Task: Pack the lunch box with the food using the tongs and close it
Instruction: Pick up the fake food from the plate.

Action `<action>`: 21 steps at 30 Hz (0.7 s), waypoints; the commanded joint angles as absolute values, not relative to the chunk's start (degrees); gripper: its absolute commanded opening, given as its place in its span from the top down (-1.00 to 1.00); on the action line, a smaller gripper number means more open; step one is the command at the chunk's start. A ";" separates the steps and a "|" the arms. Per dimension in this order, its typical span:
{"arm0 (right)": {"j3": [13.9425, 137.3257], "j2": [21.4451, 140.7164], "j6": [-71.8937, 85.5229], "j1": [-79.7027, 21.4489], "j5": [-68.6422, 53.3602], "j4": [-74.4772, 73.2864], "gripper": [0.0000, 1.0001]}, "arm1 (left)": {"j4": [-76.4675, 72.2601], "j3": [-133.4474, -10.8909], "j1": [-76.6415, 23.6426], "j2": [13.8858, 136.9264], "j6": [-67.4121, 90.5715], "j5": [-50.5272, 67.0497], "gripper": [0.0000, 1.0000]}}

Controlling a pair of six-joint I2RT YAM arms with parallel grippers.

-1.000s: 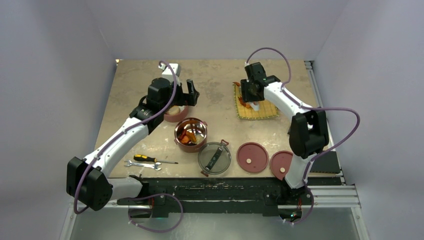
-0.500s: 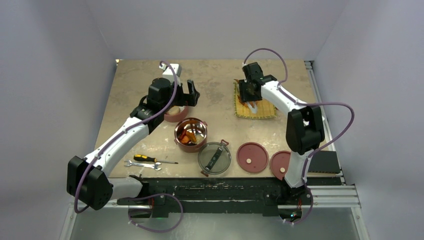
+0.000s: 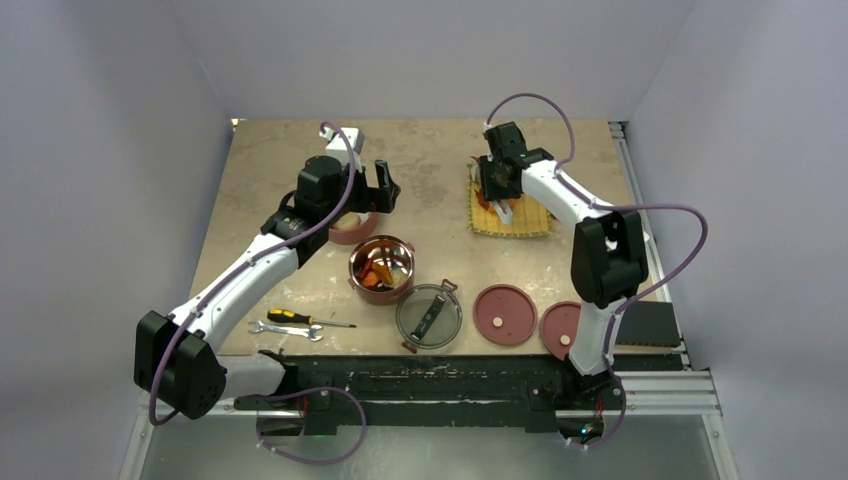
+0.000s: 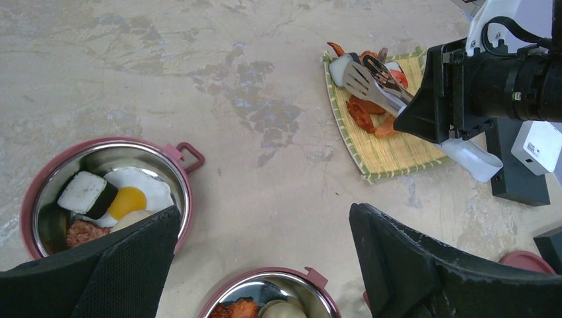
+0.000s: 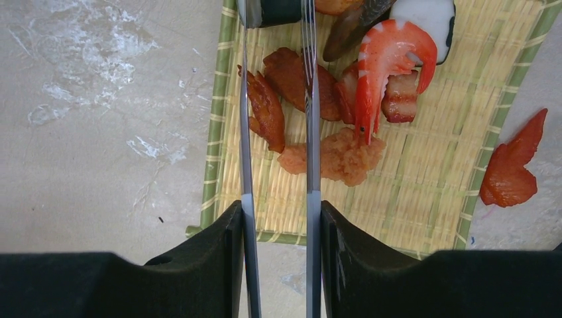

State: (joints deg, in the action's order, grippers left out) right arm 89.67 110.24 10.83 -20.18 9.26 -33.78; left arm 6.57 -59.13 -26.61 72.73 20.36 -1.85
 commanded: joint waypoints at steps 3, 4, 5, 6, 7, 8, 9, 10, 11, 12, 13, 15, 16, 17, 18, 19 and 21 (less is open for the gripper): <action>91.95 105.77 11.37 -20.13 5.55 -30.97 0.78 | 5.27 -59.77 -26.19 72.69 20.23 -1.23 -0.99; 91.94 105.41 11.58 -20.13 5.65 -31.02 0.80 | 5.26 -59.77 -26.19 72.69 20.19 -1.23 -0.99; 91.82 104.86 11.81 -20.13 5.87 -30.92 0.81 | 5.27 -59.77 -26.19 72.69 20.22 -1.23 -0.99; 91.66 104.26 11.93 -20.13 6.12 -30.79 0.83 | 5.30 -59.81 -26.19 72.69 20.17 -1.23 -0.99; 91.55 103.71 12.03 -20.09 6.52 -30.66 0.85 | 5.28 -59.77 -26.19 72.69 20.20 -1.23 -0.99; 91.50 103.12 12.04 -20.12 6.74 -30.69 0.87 | 5.27 -59.81 -26.19 72.69 20.23 -1.23 -0.99; 91.49 102.53 12.04 -20.10 6.76 -30.87 0.88 | 5.27 -59.77 -26.19 72.63 20.23 -1.30 -0.99; 91.41 101.96 12.04 -20.12 6.81 -31.12 0.89 | 5.21 -59.77 -26.19 72.60 20.34 -1.32 -0.99; 91.34 101.38 12.04 -20.13 6.89 -31.42 0.90 | 5.20 -59.77 -26.19 72.64 20.38 -1.25 -0.99; 91.26 100.85 12.04 -20.13 6.89 -31.72 0.91 | 5.19 -59.77 -26.13 72.60 20.43 -1.23 -0.99; 90.99 100.21 12.04 -20.13 6.70 -31.95 0.92 | 5.32 -59.84 -25.99 72.60 20.32 -1.23 -0.99; 90.07 98.98 11.96 -20.10 6.05 -31.89 0.96 | 5.36 -59.85 -25.30 72.48 20.51 -1.23 -0.99; 89.55 98.19 11.95 -20.12 5.83 -31.87 1.00 | 5.33 -59.86 -24.72 72.30 20.63 -1.11 -0.99; 89.23 97.67 12.00 -20.13 5.48 -31.92 1.00 | 5.21 -59.82 -24.13 72.21 20.91 -0.73 -0.99; 88.93 97.19 12.02 -20.13 4.81 -32.05 1.00 | 5.07 -59.77 -23.48 72.12 21.10 -0.34 -0.99; 88.76 96.68 11.97 -20.13 4.17 -32.15 1.00 | 5.02 -59.77 -22.77 72.10 21.22 -0.27 -0.99; 88.44 95.60 11.83 -20.52 2.84 -32.47 1.00 | 5.01 -59.87 -21.19 71.92 21.35 -0.26 -0.99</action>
State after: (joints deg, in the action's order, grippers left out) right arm 88.79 99.33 11.53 -20.18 5.78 -33.67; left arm 6.55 -59.13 -23.88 72.75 20.49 -1.19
